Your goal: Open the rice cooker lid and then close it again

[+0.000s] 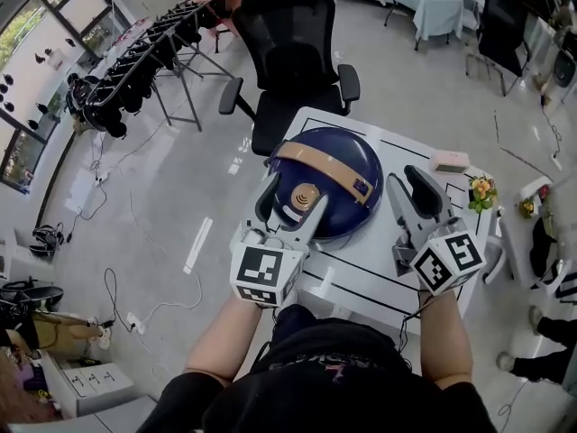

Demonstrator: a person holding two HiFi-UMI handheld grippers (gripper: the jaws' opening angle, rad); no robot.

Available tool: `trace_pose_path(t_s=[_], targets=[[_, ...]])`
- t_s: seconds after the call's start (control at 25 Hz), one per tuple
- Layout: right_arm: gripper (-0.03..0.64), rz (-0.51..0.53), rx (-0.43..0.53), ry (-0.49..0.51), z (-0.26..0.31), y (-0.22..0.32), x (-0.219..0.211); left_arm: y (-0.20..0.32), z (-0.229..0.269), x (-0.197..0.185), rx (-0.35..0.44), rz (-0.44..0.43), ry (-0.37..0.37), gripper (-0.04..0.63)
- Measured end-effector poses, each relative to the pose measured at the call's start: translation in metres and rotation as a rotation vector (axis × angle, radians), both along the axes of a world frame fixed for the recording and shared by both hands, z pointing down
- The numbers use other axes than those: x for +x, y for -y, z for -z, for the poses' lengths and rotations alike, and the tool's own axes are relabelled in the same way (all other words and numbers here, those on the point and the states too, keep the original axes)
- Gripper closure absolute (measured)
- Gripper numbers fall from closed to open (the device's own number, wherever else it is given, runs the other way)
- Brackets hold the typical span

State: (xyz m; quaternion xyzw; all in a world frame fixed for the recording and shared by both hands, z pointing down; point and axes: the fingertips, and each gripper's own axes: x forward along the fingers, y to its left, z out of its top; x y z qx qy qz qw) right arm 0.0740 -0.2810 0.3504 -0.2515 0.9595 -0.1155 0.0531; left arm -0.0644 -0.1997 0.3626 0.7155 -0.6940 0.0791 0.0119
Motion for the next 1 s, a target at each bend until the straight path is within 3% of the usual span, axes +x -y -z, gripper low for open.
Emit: trace_pose_path(t_s=[0.24,0.36,0.44,0.64,0.84,1.0], targets=[[0.463,-0.04,-0.001,0.005,0.002,0.007,-0.008,0.014,0.003,-0.01,-0.002,-0.058,0.02,0.268],[0.513,-0.086,0.006,0.004,0.005,0.011,-0.013,0.024,0.005,-0.019,-0.001,-0.102,0.03,0.268],[0.605,-0.123,0.008,0.006,0.007,0.012,-0.015,0.029,0.006,-0.024,-0.004,-0.138,0.032,0.268],[0.615,-0.199,0.005,0.015,0.009,0.016,-0.023,0.042,-0.001,-0.032,-0.03,-0.245,0.053,0.268],[0.615,-0.259,-0.013,0.0,0.005,0.012,-0.033,0.052,-0.008,-0.035,-0.059,-0.35,0.124,0.267],[0.615,-0.307,-0.019,-0.019,0.003,0.005,-0.037,0.053,-0.018,-0.029,-0.085,-0.441,0.237,0.261]])
